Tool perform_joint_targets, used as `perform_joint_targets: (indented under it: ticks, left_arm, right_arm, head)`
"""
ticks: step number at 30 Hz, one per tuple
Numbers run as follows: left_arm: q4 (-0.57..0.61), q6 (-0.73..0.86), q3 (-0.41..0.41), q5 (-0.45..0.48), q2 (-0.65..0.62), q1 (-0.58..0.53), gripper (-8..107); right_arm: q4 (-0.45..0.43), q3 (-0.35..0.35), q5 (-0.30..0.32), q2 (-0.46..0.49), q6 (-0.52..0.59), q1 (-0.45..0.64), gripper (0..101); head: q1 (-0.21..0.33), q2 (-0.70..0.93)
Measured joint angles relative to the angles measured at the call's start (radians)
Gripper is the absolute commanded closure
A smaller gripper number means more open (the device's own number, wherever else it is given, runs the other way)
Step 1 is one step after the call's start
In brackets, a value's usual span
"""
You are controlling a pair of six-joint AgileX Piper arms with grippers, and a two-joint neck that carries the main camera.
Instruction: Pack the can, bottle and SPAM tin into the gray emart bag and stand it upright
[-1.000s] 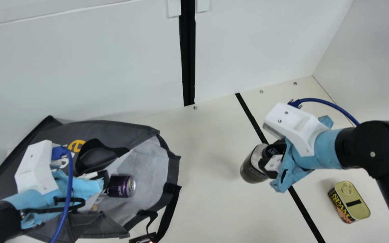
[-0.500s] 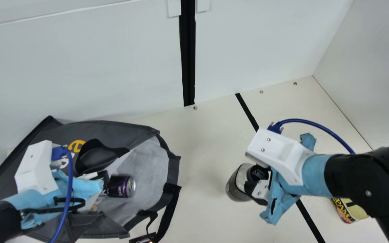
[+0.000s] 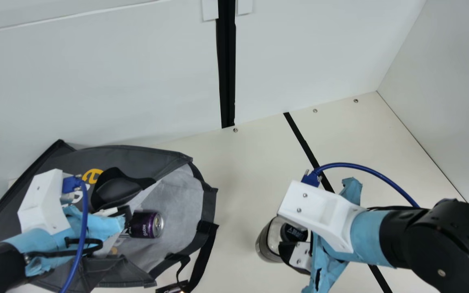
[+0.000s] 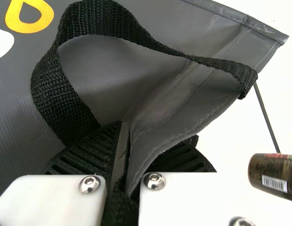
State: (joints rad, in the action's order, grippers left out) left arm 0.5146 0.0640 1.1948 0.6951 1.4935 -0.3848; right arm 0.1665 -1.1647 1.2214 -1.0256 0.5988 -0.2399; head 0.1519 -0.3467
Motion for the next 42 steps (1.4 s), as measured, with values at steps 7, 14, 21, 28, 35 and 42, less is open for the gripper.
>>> perform_joint_targets:
  ticks: [7,14,21,28,35,42]
  left_arm:
    - [0.000,0.000,0.000,0.000,0.000,0.000,107]
    - [0.000,0.000,0.000,0.000,0.000,0.000,107]
    - [0.000,0.000,0.000,0.000,0.000,0.000,107]
    - [0.000,0.000,0.000,0.000,0.000,0.000,107]
    - [0.000,0.000,0.000,0.000,0.000,0.000,107]
    - [0.000,0.000,0.000,0.000,0.000,0.000,107]
  right_arm:
    - [0.040,-0.034,0.000,0.018,-0.005,-0.027,101]
    - [0.123,-0.061,0.000,0.021,0.032,0.017,101]
    - [0.252,-0.070,-0.007,0.008,0.122,0.110,101]
    - [0.381,-0.008,-0.103,-0.026,0.228,0.154,101]
    - [0.503,0.046,-0.192,-0.071,0.324,0.152,101]
    - [0.597,0.071,-0.277,-0.134,0.416,0.133,101]
  head:
    - [0.000,-0.002]
    - [0.000,0.000]
    - [0.000,0.000]
    - [0.000,-0.002]
    - [0.000,-0.002]
    - [0.000,-0.002]
